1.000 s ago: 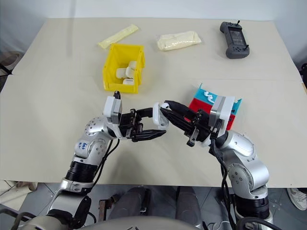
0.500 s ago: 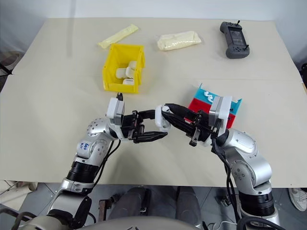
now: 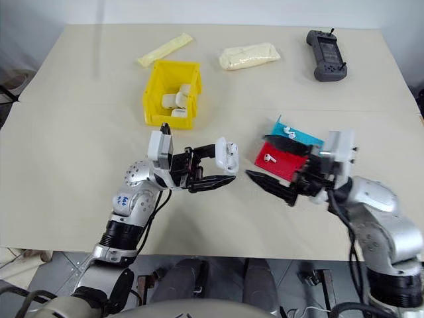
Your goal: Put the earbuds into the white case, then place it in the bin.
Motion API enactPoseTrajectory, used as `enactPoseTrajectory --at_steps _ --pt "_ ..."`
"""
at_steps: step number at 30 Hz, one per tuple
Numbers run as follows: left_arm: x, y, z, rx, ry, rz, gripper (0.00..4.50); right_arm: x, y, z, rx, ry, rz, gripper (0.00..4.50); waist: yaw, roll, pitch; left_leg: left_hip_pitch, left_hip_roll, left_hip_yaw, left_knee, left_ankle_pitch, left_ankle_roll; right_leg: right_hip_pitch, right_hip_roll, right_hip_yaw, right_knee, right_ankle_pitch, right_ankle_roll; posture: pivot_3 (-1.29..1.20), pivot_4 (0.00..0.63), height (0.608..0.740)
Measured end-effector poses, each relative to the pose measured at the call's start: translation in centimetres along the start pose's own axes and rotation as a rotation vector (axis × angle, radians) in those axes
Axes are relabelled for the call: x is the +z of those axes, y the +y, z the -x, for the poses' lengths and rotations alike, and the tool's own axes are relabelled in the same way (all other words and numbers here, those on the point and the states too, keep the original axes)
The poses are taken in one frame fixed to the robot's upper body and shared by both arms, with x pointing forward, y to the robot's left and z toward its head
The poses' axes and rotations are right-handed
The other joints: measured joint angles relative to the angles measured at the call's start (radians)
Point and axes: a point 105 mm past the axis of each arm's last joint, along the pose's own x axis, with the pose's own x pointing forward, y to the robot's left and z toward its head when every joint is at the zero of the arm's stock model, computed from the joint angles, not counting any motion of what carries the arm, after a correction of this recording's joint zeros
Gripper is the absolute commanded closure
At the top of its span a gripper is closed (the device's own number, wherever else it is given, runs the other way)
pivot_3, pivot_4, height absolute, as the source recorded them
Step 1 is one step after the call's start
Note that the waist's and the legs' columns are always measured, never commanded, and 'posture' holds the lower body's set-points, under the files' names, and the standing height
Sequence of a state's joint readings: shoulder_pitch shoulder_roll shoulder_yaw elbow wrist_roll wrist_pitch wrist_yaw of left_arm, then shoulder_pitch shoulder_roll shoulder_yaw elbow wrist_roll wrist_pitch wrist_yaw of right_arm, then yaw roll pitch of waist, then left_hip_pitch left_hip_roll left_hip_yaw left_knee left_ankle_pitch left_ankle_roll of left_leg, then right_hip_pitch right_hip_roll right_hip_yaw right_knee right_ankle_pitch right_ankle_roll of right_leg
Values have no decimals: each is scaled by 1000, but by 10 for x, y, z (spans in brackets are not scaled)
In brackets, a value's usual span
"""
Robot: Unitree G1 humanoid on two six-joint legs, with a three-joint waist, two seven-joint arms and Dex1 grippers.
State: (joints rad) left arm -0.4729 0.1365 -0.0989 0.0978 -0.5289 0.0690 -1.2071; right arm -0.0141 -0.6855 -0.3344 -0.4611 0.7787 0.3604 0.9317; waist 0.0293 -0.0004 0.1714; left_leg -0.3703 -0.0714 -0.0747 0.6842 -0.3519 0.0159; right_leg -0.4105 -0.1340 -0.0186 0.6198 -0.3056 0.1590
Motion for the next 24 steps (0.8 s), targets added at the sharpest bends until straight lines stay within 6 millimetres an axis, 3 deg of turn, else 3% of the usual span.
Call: enactPoseTrajectory --at_steps 6,11,12,17,24 --pt "-6 1 10 -3 34 18 1751 -35 -18 89 -226 225 93 41 0 0 0 1 -1 2 0 0 1 1 0 1 0 0 1 0 150 740" --pt "-5 0 14 -10 48 12 1751 -53 -31 147 -393 341 133 41 -5 0 0 3 1 3 -1 0 1 1 1 2 0 0 1 0 150 740" --pt "-4 1 15 -9 49 9 1751 -55 -32 151 -406 349 130 41 -5 0 0 2 1 3 -1 0 1 1 1 2 0 0 0 0 150 740" --pt "-4 1 13 -9 33 -3 1751 -53 -42 144 -383 327 168 41 -6 0 0 3 1 3 -1 0 1 1 1 2 -2 0 0 0 150 740" --pt "-7 -1 10 -1 23 -13 1751 -12 -90 83 -209 454 216 41 -3 4 -1 1 3 2 0 0 0 0 1 1 -6 0 0 0 150 740"
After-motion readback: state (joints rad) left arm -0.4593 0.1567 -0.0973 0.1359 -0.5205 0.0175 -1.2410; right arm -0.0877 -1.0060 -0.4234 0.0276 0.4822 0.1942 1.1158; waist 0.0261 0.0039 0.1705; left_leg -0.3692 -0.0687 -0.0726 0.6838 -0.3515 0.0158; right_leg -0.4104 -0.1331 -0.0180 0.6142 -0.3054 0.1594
